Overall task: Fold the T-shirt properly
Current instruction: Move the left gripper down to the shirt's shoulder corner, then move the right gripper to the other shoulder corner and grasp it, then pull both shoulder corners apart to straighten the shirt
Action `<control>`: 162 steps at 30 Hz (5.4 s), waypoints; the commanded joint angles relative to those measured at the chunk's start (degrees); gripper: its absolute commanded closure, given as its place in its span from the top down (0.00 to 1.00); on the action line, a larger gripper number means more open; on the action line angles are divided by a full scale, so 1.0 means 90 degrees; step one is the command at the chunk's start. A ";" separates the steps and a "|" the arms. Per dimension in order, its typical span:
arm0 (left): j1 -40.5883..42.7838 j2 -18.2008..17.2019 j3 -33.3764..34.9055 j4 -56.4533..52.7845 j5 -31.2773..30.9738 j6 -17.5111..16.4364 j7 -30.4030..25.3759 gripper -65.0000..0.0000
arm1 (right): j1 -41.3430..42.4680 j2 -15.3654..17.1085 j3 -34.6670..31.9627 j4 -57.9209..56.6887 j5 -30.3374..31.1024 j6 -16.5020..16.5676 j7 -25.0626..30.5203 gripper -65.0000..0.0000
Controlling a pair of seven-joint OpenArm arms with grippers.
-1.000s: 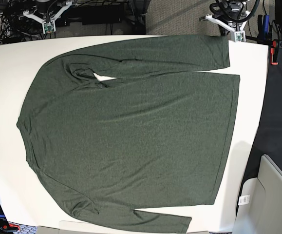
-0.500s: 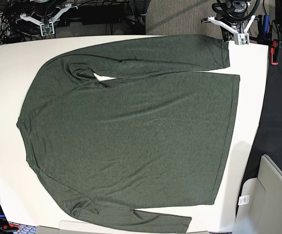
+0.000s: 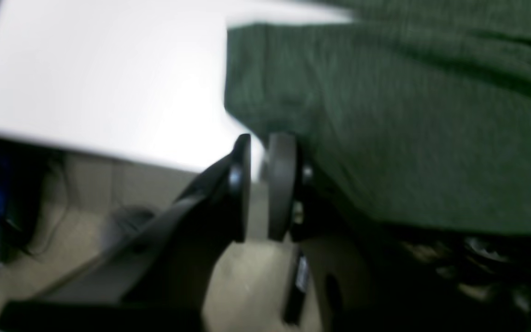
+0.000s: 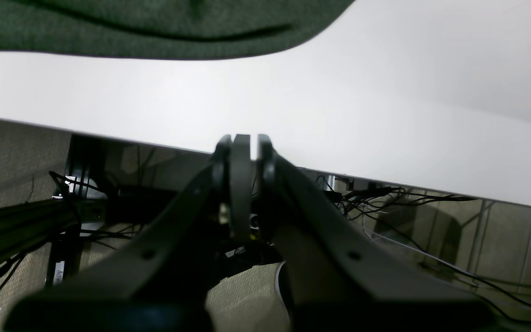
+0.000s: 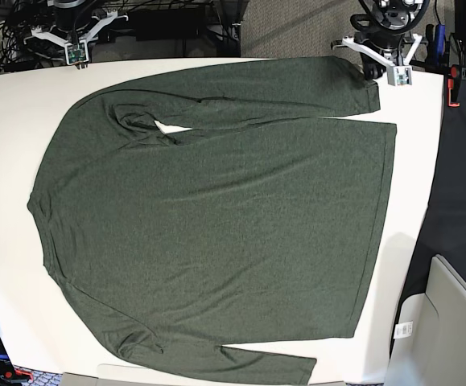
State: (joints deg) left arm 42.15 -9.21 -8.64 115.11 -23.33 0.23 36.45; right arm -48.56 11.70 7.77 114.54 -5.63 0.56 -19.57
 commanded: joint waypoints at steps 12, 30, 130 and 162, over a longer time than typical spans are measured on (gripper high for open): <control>-0.0195 -0.0056 -0.0050 0.0089 -0.1544 -0.0001 0.0390 0.29 | -0.0002 0.0043 0.0040 0.0133 -0.0005 -0.0038 0.0109 0.00; -0.0361 -0.0153 -0.0002 -0.0272 -0.1749 -0.0001 0.0390 0.31 | 0.0037 0.0043 0.0050 0.0133 -0.0005 -0.0038 0.0109 0.00; -0.0215 -0.0173 -0.0412 0.0187 -0.1759 -0.0001 0.0292 0.00 | 0.1395 0.0140 0.2082 -0.1225 0.6677 0.0705 -0.1522 0.00; -0.1524 -0.0378 -0.0666 0.0245 -0.1740 -0.0568 -0.0030 0.00 | 0.2557 0.0277 0.2365 -0.1508 0.7331 0.0822 -0.1503 0.00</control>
State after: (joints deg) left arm 28.18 -12.10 -14.52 116.68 -39.03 -4.75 37.32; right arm -25.45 13.30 28.60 100.05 59.88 7.55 -34.44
